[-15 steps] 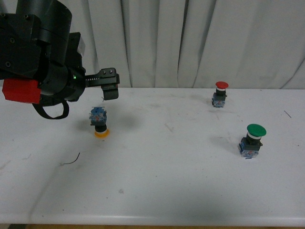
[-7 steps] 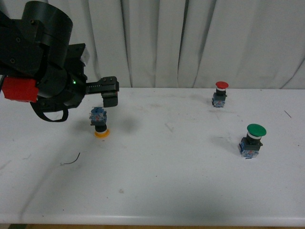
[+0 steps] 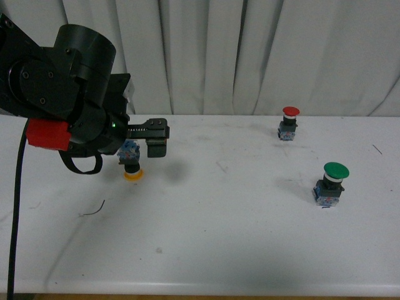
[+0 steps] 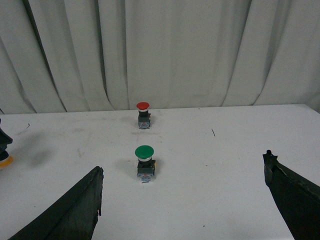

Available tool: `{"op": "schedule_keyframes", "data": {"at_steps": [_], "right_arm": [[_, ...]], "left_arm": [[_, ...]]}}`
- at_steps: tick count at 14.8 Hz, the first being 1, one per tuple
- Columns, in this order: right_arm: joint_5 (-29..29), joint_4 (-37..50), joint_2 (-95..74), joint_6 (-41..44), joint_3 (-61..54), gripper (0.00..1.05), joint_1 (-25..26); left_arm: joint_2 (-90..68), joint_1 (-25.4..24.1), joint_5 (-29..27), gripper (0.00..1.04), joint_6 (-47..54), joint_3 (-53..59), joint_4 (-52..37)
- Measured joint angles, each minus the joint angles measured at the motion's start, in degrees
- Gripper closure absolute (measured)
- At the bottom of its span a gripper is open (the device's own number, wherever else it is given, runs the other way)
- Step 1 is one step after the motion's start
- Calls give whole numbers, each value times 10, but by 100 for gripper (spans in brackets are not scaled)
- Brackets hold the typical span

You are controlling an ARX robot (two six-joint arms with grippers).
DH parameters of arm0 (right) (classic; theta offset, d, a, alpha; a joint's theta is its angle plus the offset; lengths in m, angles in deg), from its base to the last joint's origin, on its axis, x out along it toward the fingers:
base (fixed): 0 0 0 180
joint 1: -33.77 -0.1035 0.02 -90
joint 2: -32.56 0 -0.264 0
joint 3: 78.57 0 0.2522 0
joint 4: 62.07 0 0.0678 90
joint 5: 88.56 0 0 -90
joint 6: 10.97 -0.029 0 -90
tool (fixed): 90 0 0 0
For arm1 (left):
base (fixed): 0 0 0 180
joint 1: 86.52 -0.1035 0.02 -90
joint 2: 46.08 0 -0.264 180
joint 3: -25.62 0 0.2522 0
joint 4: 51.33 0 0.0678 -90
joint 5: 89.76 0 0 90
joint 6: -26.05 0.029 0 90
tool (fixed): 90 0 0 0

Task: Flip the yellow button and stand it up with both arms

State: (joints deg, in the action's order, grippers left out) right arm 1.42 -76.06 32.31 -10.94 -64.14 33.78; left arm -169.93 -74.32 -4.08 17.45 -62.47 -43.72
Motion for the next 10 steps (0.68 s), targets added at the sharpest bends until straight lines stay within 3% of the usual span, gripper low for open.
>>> {"op": "schedule_keyframes", "data": {"at_steps": [10], "right_arm": [[0, 0, 0, 0, 0, 6, 0]], "left_arm": [[-32, 3, -33, 7, 15, -20, -12]]}}
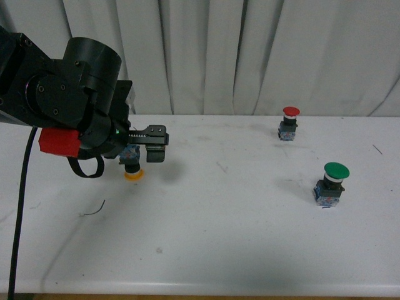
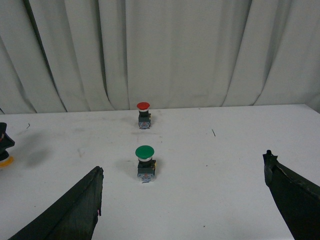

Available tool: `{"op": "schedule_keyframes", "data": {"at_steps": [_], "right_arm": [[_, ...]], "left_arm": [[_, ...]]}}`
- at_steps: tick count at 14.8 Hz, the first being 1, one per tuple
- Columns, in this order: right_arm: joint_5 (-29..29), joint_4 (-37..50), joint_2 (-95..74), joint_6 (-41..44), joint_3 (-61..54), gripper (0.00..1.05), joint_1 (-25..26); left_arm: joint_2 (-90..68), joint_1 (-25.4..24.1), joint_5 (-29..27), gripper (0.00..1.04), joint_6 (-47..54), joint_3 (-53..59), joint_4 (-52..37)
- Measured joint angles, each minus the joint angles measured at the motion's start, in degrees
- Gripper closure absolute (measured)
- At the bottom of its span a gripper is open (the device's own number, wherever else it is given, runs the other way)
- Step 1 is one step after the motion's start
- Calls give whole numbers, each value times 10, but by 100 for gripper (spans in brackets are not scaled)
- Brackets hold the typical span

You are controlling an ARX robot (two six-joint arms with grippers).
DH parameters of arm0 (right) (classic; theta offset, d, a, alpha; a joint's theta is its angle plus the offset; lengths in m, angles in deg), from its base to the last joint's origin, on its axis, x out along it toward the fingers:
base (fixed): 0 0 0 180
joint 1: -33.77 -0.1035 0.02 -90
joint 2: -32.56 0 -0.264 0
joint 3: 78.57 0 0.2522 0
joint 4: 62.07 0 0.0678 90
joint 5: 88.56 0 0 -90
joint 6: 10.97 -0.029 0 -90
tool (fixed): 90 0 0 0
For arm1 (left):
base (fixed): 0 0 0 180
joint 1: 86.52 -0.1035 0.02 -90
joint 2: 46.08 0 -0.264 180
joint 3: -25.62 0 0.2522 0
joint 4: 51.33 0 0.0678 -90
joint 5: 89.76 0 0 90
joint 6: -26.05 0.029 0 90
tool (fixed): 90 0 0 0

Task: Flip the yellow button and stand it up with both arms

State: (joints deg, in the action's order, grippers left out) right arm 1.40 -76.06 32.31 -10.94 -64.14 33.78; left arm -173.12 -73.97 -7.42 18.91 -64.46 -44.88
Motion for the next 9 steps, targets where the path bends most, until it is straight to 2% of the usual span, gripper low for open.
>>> {"op": "schedule_keyframes", "data": {"at_steps": [4, 5, 9], "right_arm": [[0, 0, 0, 0, 0, 6, 0], [0, 0, 0, 0, 0, 6, 0], [0, 0, 0, 0, 0, 6, 0]], "left_arm": [[-3, 1, -6, 7, -3, -6, -2], [-4, 3, -12, 12, -3, -8, -2], [-11, 7, -23, 57, -5, -11, -10]]}}
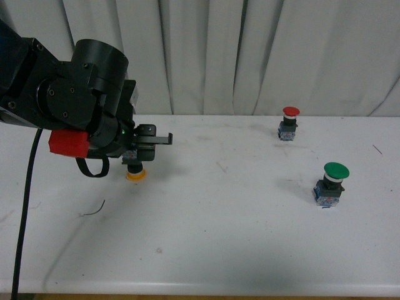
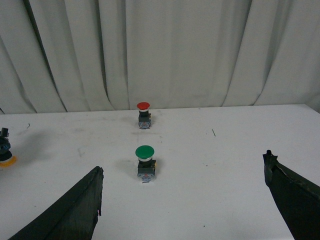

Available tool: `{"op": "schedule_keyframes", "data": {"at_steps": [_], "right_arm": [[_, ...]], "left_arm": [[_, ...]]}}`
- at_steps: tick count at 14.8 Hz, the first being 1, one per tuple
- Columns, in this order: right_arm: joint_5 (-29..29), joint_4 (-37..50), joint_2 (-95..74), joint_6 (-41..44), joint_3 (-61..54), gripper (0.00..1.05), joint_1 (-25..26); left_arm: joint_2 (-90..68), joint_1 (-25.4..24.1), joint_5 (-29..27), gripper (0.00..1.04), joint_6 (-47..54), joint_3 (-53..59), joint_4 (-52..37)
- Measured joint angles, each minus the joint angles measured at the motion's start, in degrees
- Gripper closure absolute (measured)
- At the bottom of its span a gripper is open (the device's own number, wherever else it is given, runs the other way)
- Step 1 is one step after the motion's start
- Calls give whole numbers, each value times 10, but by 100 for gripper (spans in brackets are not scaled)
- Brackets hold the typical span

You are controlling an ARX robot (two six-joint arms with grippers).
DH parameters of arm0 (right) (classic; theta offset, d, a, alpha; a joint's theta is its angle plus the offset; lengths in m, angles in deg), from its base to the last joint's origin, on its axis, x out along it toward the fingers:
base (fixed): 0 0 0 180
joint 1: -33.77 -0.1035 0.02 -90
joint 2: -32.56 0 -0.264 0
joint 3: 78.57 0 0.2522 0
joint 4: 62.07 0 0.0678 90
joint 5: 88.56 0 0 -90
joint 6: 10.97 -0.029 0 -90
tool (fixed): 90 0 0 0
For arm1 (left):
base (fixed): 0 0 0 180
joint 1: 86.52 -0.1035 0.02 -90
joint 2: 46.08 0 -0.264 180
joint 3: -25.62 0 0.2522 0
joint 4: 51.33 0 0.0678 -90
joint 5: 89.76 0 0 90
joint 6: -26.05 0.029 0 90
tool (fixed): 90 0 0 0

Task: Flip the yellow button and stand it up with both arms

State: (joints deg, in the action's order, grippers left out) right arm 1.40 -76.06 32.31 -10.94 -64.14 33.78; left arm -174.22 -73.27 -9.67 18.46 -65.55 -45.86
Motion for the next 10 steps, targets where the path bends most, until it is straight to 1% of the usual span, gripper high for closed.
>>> {"op": "schedule_keyframes", "data": {"at_steps": [1, 2, 5, 7, 9, 10], "right_arm": [[0, 0, 0, 0, 0, 6, 0], [0, 0, 0, 0, 0, 6, 0], [0, 0, 0, 0, 0, 6, 0], [0, 0, 0, 0, 0, 6, 0], [0, 0, 0, 0, 0, 6, 0], [0, 0, 0, 0, 0, 6, 0]], "left_arm": [[0, 1, -2, 66, 0, -2, -1], [-1, 1, -3, 70, 0, -4, -2], [2, 1, -2, 71, 0, 2, -18], [37, 3, 16, 71, 2, 44, -44], [120, 11, 43, 71, 2, 106, -82], [185, 18, 63, 71, 2, 145, -108]]}}
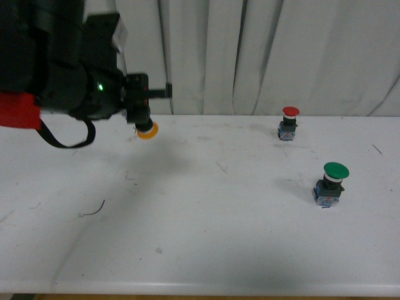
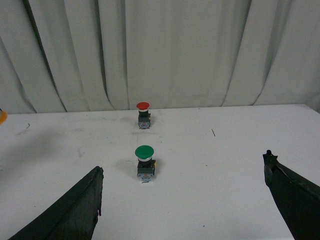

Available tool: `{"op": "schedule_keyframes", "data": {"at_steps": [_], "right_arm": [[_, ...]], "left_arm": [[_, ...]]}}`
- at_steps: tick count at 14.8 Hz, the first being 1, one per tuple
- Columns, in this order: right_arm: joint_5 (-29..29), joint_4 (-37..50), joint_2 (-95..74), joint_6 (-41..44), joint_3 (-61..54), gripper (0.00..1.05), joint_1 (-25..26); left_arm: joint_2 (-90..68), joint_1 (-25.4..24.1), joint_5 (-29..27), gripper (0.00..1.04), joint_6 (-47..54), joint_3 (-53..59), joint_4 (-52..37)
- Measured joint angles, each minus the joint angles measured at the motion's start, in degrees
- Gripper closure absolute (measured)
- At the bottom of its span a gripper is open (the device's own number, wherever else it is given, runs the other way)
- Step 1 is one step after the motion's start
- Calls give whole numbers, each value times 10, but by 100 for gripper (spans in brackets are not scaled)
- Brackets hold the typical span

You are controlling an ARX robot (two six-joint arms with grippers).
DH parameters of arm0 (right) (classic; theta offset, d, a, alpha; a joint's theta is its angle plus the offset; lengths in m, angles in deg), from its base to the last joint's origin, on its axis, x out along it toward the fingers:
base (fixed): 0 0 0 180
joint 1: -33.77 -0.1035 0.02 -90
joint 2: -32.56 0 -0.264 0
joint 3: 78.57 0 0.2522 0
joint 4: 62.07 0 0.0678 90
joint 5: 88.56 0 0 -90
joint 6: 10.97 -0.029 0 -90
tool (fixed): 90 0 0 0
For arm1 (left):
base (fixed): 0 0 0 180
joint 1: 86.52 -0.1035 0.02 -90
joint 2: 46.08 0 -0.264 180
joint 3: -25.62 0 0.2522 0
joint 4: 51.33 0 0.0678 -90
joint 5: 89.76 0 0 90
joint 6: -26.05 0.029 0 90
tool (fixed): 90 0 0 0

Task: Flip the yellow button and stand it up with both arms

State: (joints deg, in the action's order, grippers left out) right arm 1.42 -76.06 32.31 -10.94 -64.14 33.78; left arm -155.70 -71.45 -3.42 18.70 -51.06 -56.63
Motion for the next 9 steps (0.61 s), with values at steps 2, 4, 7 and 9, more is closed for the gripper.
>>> {"op": "schedule_keyframes", "data": {"at_steps": [2, 4, 7, 9], "right_arm": [[0, 0, 0, 0, 0, 6, 0], [0, 0, 0, 0, 0, 6, 0], [0, 0, 0, 0, 0, 6, 0], [0, 0, 0, 0, 0, 6, 0]], "left_arm": [[125, 11, 41, 72, 0, 85, -25], [234, 22, 89, 72, -12, 170, -28], [370, 14, 195, 72, -64, 262, -50], [388, -12, 289, 72, -136, 298, -110]]}}
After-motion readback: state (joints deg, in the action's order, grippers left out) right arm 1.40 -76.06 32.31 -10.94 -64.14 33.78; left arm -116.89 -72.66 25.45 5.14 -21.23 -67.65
